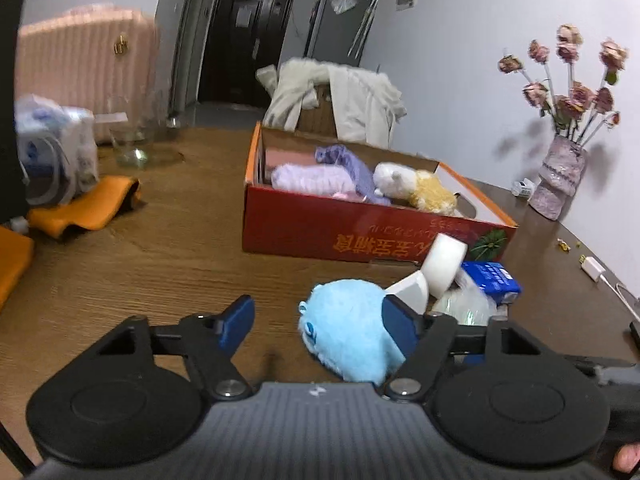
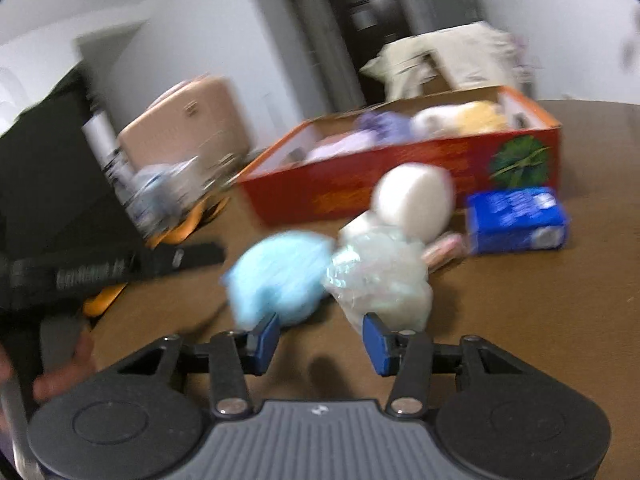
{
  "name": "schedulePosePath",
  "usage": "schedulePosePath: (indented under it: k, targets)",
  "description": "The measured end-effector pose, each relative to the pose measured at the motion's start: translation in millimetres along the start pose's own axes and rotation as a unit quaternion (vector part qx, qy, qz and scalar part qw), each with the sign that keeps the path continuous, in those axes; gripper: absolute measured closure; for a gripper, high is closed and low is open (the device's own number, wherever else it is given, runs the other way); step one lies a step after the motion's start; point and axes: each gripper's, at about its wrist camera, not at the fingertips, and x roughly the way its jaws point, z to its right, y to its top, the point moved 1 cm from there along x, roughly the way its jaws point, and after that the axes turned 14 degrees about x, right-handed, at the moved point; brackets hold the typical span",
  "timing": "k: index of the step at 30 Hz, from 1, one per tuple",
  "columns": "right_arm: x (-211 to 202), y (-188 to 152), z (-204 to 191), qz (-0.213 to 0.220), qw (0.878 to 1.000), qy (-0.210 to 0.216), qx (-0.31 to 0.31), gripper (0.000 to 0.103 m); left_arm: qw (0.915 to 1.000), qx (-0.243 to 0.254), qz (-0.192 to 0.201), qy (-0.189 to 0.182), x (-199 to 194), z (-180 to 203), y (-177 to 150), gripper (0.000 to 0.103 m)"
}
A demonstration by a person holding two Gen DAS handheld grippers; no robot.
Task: Organize soft objects
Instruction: 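Grasp the light blue fluffy towel with both grippers and lift it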
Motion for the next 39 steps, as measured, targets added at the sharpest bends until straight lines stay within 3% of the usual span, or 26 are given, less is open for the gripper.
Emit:
schedulePosePath:
  k: [1,6,13,16,20,22,24,26,31,35,39]
  targets:
    - [1.6,5.3,3.8,0.006,1.000,-0.003,0.009,0.057,0.9999,-0.005,-0.007,-0.007,7.6,-2.0,-0.7,0.037]
    - [14.2,16.4,4.4,-0.006,0.999,0.034,0.024,0.057,0.9971,-0.041,-0.018,-0.061,25.4,-13.1,-10.1,0.071]
    - [24.6,15.2,-8.2,-0.026,0.998,0.049,0.008,0.057,0.9923,-0.058,-0.031,-0.105,-4.6,-17.9,-28.0,0.088]
    - [16.8,4.2,-12.9,-0.047,0.997,0.059,-0.011,0.057,0.9896,-0.049,-0.038,-0.130,-21.5,-7.9,-42.1,0.088]
    - [3.4,-7.9,-13.6,-0.055,0.996,0.072,-0.012,0.057,0.9896,-0.025,-0.038,-0.136,-39.2,5.5,-49.1,0.088]
    - [-1.9,-7.9,-13.5,-0.049,0.996,0.068,-0.009,0.057,0.9932,-0.024,-0.004,-0.114,-53.2,0.3,-40.8,0.085]
    - [-7.7,-6.0,-13.0,-0.038,0.997,0.065,-0.007,0.057,0.9963,-0.022,0.019,-0.080,-56.8,-8.5,-27.9,0.074]
    - [-6.1,-0.4,-12.2,-0.031,0.997,0.068,0.005,0.056,0.9974,-0.014,0.025,-0.065,-46.6,-15.4,-17.6,0.071]
    - [27.1,8.1,-11.1,-0.043,0.995,0.071,0.054,0.056,0.9968,-0.040,-0.006,-0.069,1.6,-31.8,-12.1,0.066]
    - [47.5,10.0,-10.3,-0.052,0.992,0.079,0.088,0.056,0.9918,-0.070,-0.017,-0.106,20.1,-39.7,-18.0,0.067]
    - [48.2,8.3,-8.6,-0.053,0.991,0.079,0.090,0.062,0.9881,-0.092,-0.024,-0.121,16.0,-43.9,-22.4,0.072]
